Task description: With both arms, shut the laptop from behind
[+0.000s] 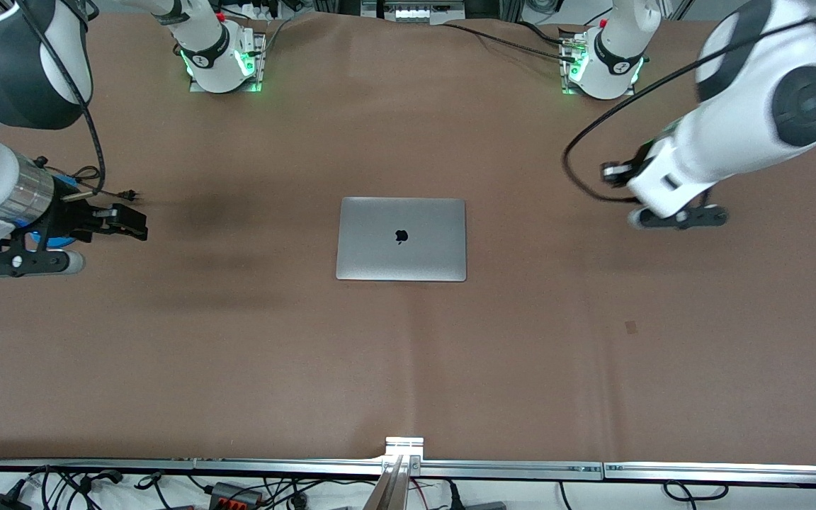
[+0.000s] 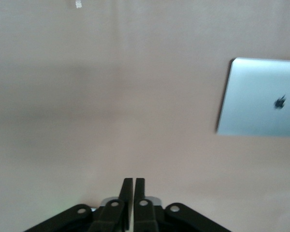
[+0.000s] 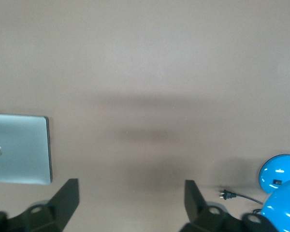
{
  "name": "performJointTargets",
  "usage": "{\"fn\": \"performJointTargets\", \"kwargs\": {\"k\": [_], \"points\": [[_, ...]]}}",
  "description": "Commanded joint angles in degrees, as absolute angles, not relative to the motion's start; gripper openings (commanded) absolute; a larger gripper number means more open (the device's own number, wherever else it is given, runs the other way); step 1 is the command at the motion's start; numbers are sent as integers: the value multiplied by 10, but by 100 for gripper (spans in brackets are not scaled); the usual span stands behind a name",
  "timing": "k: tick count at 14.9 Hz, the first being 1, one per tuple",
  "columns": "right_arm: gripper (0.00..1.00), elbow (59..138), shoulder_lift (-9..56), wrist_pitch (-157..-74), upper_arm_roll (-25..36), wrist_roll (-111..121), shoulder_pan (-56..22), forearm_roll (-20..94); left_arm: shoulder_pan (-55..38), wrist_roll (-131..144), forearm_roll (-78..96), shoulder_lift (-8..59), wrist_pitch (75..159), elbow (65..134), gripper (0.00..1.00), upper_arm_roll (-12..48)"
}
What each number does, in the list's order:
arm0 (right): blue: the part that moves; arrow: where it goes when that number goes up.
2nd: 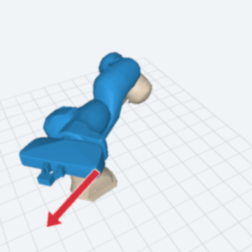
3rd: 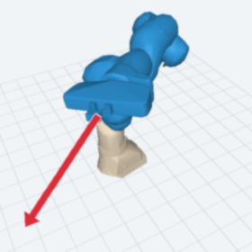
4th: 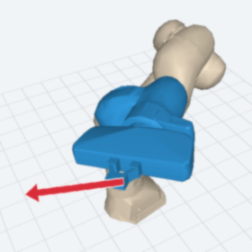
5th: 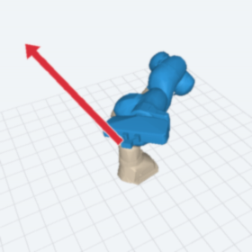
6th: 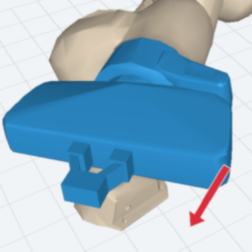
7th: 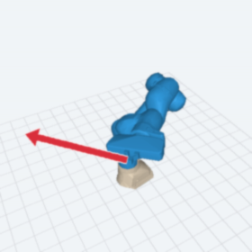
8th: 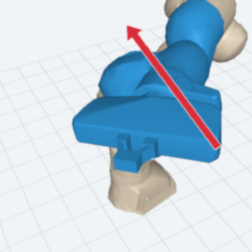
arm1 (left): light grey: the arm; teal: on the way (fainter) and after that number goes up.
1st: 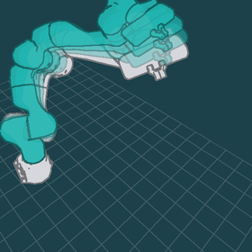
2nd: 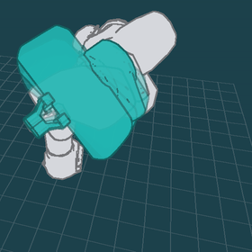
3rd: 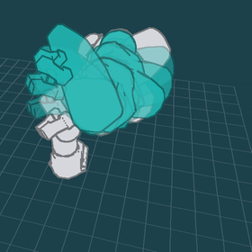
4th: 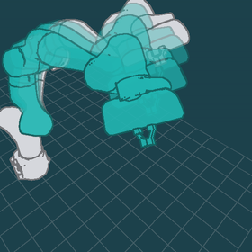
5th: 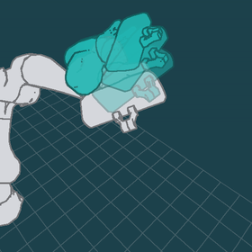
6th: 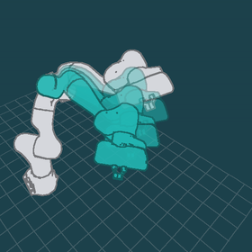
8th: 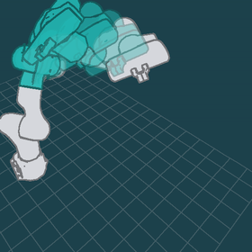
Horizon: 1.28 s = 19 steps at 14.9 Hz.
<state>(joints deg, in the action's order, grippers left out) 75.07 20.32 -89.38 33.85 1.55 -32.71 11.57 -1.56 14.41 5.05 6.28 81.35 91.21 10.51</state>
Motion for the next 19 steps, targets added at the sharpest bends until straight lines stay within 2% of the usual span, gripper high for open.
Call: {"fn": "performJointTargets", "kwargs": {"k": [1,6,8,10,17,19], "points": [[100,722,207,-887,325,-5,-290,113,-9,53,10,41,788,909,100,66],[100,743,160,-929,95,-2,-80,27,-15,41,-9,47,826,883,100,54],[100,764,147,-956,11,6,3,16,-11,54,-11,20,848,920,100,57],[100,775,139,-948,3,5,11,15,-2,51,-11,-14,925,989,100,48],[100,804,112,-938,13,8,3,7,4,55,-9,-10,909,972,100,48],[100,843,89,-946,13,7,4,1,4,55,-9,-9,909,972,100,48]]}}
